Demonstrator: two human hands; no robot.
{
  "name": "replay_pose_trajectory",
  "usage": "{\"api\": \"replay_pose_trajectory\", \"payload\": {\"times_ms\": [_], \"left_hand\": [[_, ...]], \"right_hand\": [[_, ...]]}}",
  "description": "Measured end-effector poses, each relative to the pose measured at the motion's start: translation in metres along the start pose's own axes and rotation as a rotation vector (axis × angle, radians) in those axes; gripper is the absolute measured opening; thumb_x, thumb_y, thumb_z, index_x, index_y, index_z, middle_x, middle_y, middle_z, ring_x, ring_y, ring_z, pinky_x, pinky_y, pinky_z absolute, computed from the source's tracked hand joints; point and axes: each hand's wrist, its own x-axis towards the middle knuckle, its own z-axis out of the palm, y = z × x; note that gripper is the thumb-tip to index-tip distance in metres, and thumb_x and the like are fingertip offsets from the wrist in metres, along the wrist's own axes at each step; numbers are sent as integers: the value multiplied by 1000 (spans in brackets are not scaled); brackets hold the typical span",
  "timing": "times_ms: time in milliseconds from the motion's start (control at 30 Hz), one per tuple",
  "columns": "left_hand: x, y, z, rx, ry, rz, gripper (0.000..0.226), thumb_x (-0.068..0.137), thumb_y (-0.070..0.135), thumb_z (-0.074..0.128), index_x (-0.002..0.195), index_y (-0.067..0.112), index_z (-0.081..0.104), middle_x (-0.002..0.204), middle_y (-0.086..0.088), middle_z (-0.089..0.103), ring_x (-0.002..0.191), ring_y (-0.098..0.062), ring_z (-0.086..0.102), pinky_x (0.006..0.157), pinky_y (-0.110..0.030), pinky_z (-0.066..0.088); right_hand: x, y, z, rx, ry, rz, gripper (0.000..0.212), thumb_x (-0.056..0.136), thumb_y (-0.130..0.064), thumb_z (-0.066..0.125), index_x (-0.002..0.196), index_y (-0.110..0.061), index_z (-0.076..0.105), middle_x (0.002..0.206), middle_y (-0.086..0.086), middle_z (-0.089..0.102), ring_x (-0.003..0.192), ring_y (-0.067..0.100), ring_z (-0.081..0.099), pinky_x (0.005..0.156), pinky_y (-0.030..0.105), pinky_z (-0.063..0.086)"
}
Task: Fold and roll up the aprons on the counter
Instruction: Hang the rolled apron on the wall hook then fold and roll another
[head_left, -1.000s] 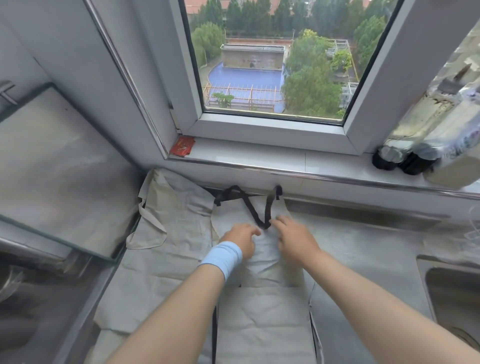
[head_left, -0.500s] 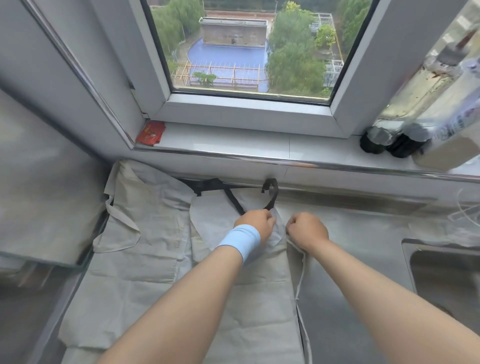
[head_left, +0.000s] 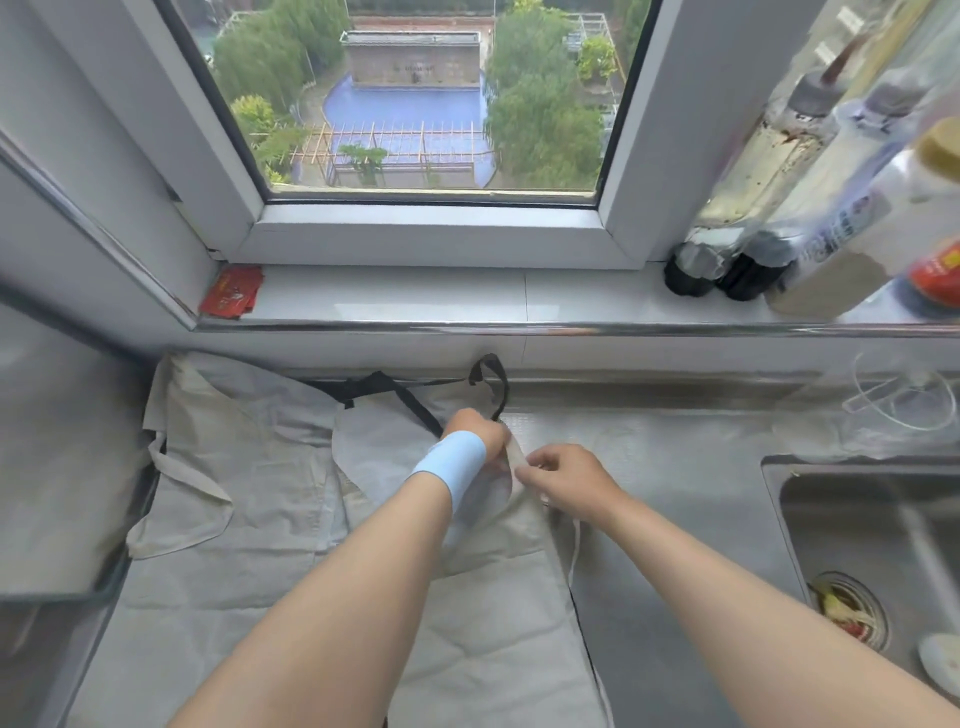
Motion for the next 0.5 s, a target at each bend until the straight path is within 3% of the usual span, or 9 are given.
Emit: {"api": "replay_pose_trajectory", "payload": {"times_ms": [100, 233, 333, 367, 433, 500], "left_hand": [[-4, -3, -5, -218, -13, -36, 10, 89, 15, 58, 86, 5, 58, 77, -15, 70, 58, -28, 69, 61, -39, 61], [-4, 1, -8, -363, 41, -23, 19, 94, 12, 55, 74, 11, 54, 70, -17, 63, 52, -26, 61, 61, -39, 60], [-4, 5, -11, -574, 30, -5, 15, 95, 3, 46, 82, 7, 49, 70, -14, 57, 41, -18, 50, 40, -23, 47], [-5, 6, -11, -636, 32, 34, 9, 96, 1, 45, 93, 9, 47, 78, -15, 60, 41, -18, 53, 40, -23, 46], [-5, 3, -12, -646, 48, 129, 18, 94, 4, 48, 111, 10, 44, 95, -15, 67, 48, -22, 64, 53, -30, 55], [-9, -4, -16, -488, 123, 235, 19, 93, 8, 49, 112, 13, 50, 96, -10, 70, 53, -19, 64, 61, -24, 55]], "right_hand": [[1, 3, 3, -45, -21, -14, 29, 79, -41, 69, 72, -13, 71, 69, 5, 70, 56, 10, 56, 57, 28, 47], [3, 8, 6, -80, 9, -26, 39, 84, -38, 67, 62, -6, 63, 52, -6, 50, 49, 8, 41, 54, 28, 37], [6, 9, 6, -159, 30, -8, 45, 88, -38, 63, 57, -6, 54, 50, -5, 46, 51, 11, 39, 54, 31, 34], [5, 10, 6, -200, 39, 5, 48, 89, -39, 60, 54, -8, 50, 50, -5, 45, 52, 13, 40, 55, 32, 34], [4, 8, 7, -291, 73, 45, 50, 93, -42, 51, 53, -14, 41, 53, -4, 48, 57, 18, 45, 55, 33, 34], [1, 3, 9, -335, 142, 94, 50, 93, -47, 45, 54, -16, 42, 60, -3, 54, 63, 21, 51, 53, 31, 34]]}}
